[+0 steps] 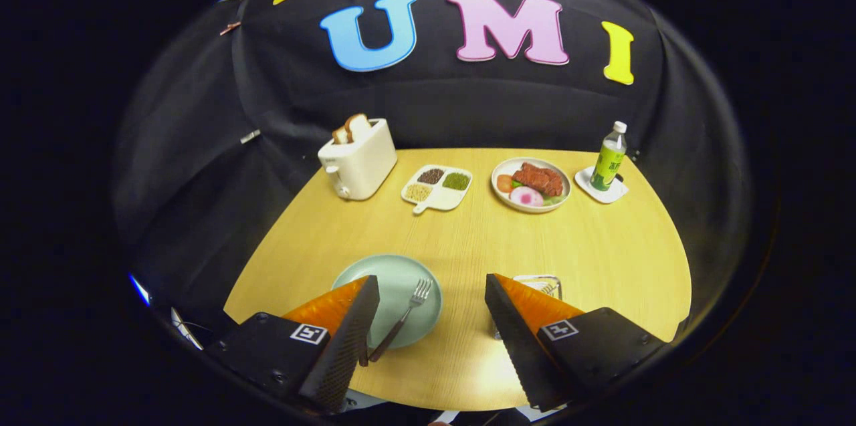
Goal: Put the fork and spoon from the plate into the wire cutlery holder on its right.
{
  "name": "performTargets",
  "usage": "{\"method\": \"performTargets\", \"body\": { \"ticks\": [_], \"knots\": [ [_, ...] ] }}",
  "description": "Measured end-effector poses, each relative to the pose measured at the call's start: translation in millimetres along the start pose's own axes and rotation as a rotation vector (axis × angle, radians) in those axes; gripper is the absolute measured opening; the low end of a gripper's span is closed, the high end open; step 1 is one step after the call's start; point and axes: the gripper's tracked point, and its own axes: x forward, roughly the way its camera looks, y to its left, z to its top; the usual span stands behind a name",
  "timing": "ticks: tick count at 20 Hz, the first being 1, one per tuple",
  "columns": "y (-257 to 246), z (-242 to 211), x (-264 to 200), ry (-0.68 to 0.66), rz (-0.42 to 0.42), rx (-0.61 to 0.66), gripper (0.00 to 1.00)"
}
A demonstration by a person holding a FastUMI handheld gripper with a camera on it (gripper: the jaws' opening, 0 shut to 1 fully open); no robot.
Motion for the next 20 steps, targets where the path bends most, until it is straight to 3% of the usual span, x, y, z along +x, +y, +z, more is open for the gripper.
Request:
{"method": "performTargets", "body": {
  "ticks": [14, 20],
  "knots": [
    [38, -117, 100, 0.427, -0.027, -0.085, 1.00],
    [45, -137, 117, 0.489, -0.027, -0.143, 0.99]
  ]
}}
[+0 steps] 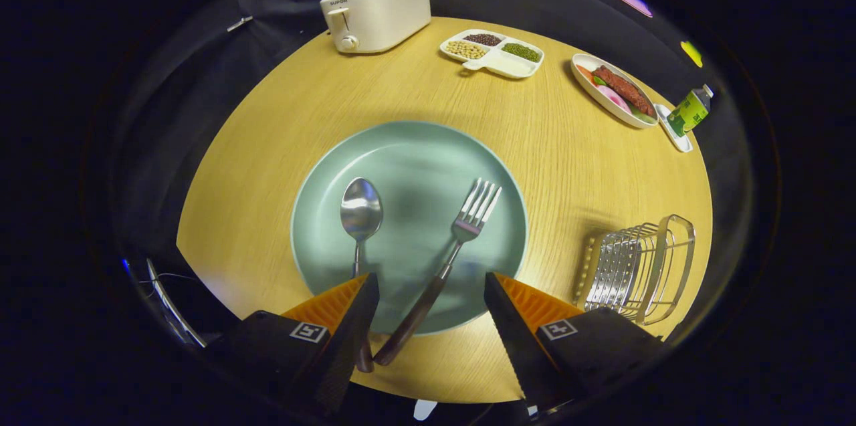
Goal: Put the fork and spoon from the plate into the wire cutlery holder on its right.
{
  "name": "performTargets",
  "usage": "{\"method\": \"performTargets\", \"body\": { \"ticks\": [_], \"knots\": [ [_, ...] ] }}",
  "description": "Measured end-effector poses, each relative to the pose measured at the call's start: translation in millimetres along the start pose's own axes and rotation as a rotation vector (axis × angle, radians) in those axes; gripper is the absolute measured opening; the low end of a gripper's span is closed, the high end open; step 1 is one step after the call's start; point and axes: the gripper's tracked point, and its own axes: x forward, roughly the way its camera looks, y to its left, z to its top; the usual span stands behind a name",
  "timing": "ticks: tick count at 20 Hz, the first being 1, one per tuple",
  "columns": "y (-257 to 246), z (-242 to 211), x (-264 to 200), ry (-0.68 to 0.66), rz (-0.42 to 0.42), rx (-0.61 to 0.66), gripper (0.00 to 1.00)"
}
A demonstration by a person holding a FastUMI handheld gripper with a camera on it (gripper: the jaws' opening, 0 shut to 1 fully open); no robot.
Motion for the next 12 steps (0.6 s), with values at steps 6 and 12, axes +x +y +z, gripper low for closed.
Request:
{"method": "performTargets", "body": {
  "ticks": [6, 12],
  "knots": [
    [-3, -4, 15, 0.051, 0.007, 0.076, 0.70],
    [-9, -5, 21, 0.091, -0.023, 0.094, 0.28]
  ]
}}
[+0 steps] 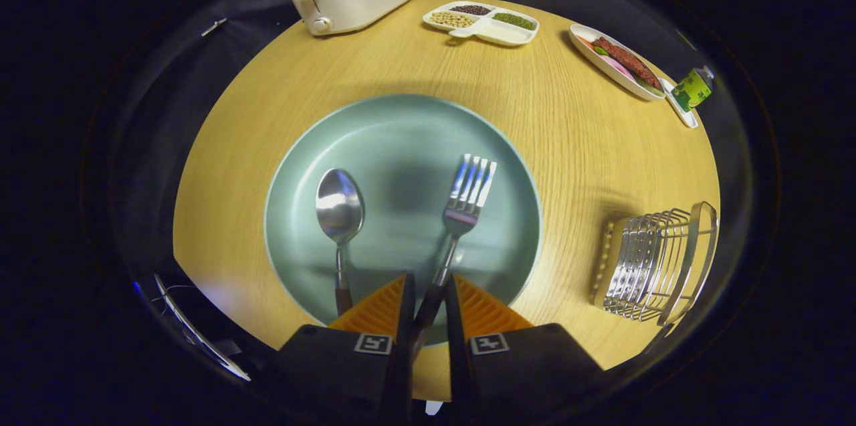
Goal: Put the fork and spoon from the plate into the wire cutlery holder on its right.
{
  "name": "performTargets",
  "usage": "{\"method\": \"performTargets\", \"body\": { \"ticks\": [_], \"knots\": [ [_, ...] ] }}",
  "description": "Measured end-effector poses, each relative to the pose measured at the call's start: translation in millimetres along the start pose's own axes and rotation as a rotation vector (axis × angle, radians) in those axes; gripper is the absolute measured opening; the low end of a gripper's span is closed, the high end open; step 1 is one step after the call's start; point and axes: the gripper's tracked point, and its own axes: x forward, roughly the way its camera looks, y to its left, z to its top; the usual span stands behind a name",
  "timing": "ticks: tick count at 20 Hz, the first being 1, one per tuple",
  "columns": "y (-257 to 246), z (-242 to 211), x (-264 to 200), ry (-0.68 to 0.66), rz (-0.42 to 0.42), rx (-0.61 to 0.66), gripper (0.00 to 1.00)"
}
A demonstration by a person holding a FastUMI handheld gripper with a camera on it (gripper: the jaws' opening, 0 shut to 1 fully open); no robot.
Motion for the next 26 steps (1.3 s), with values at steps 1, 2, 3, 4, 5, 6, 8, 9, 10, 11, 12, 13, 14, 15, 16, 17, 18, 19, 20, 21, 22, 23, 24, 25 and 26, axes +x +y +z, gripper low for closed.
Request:
{"method": "performTargets", "body": {
  "ticks": [1, 2, 3, 4, 5, 6, 8, 9, 10, 11, 12, 13, 14, 15, 16, 17, 18, 19, 20, 21, 22, 23, 24, 25, 26],
  "knots": [
    [2, -1, -1, 0.006, 0.015, 0.001, 0.15],
    [2, -1, -1, 0.014, 0.035, 0.005, 0.14],
    [3, -3, 0, 0.023, 0.048, 0.014, 0.11],
    [3, -6, 1, 0.034, 0.063, 0.030, 0.10],
    [2, -3, -3, 0.034, 0.074, 0.061, 0.08],
    [3, -2, -5, 0.036, 0.089, 0.091, 0.08],
    [-2, 4, -12, 0.015, 0.100, 0.116, 0.08],
    [-5, 6, -18, 0.005, 0.103, 0.111, 0.08],
    [-8, 8, -23, -0.005, 0.108, 0.108, 0.08],
    [-9, 9, -30, -0.009, 0.118, 0.107, 0.08],
    [-10, 10, -38, -0.014, 0.131, 0.110, 0.08],
    [-11, 11, -48, -0.020, 0.145, 0.114, 0.08],
    [-14, 12, -58, -0.026, 0.156, 0.106, 0.08],
    [-19, 13, -70, -0.033, 0.161, 0.090, 0.08],
    [-25, 14, -81, -0.042, 0.159, 0.065, 0.08],
    [-34, 15, -92, -0.048, 0.158, 0.041, 0.08],
    [-43, 16, -102, -0.053, 0.156, 0.024, 0.08],
    [-54, 19, -112, -0.059, 0.154, 0.012, 0.08],
    [-66, 21, -122, -0.063, 0.153, 0.006, 0.08],
    [-77, 23, -132, -0.065, 0.156, 0.004, 0.08],
    [-89, 25, -141, -0.066, 0.157, 0.002, 0.08],
    [-102, 27, -150, -0.067, 0.152, -0.002, 0.08],
    [-115, 29, -158, -0.069, 0.143, -0.013, 0.08],
    [-131, 31, -161, -0.076, 0.124, -0.036, 0.08],
    [-145, 32, -164, -0.075, 0.105, -0.063, 0.08]
  ]
}}
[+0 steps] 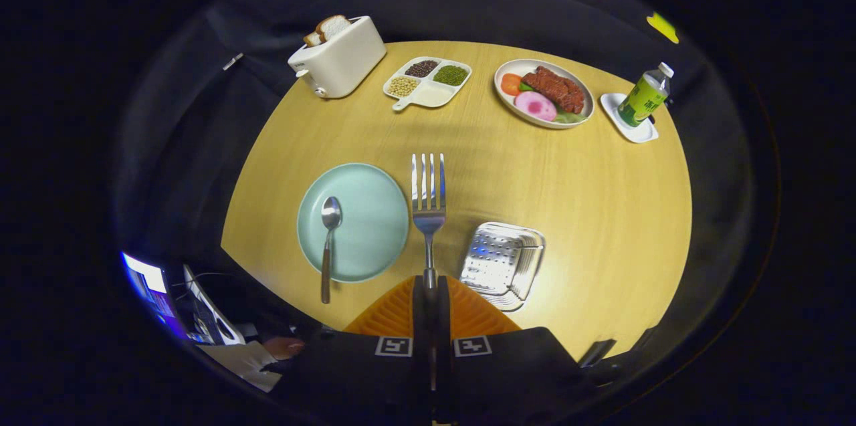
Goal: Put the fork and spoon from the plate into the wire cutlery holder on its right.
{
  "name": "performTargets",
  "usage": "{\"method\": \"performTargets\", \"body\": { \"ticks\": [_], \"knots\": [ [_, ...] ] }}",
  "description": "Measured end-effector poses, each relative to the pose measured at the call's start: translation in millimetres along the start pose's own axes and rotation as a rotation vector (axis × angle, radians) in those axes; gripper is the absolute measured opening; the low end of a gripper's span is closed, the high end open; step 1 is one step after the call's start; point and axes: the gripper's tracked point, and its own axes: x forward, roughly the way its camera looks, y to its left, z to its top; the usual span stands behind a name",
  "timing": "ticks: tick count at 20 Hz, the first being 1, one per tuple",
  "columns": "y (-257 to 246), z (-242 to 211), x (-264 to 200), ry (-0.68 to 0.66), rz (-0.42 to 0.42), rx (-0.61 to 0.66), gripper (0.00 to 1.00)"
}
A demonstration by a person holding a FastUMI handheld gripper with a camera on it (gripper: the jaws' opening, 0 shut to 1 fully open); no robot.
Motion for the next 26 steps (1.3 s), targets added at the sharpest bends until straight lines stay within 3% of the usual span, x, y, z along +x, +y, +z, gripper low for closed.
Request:
{"method": "performTargets", "body": {
  "ticks": [7, 14, 21, 26],
  "knots": [
    [-48, -38, -1, 0.124, -0.020, -0.095, 0.08],
    [-45, -78, 16, 0.313, 0.067, -0.072, 0.08],
    [-47, -81, 25, 0.460, 0.084, -0.049, 0.08],
    [-54, -77, 35, 0.487, 0.057, -0.042, 0.08]
  ]
}}
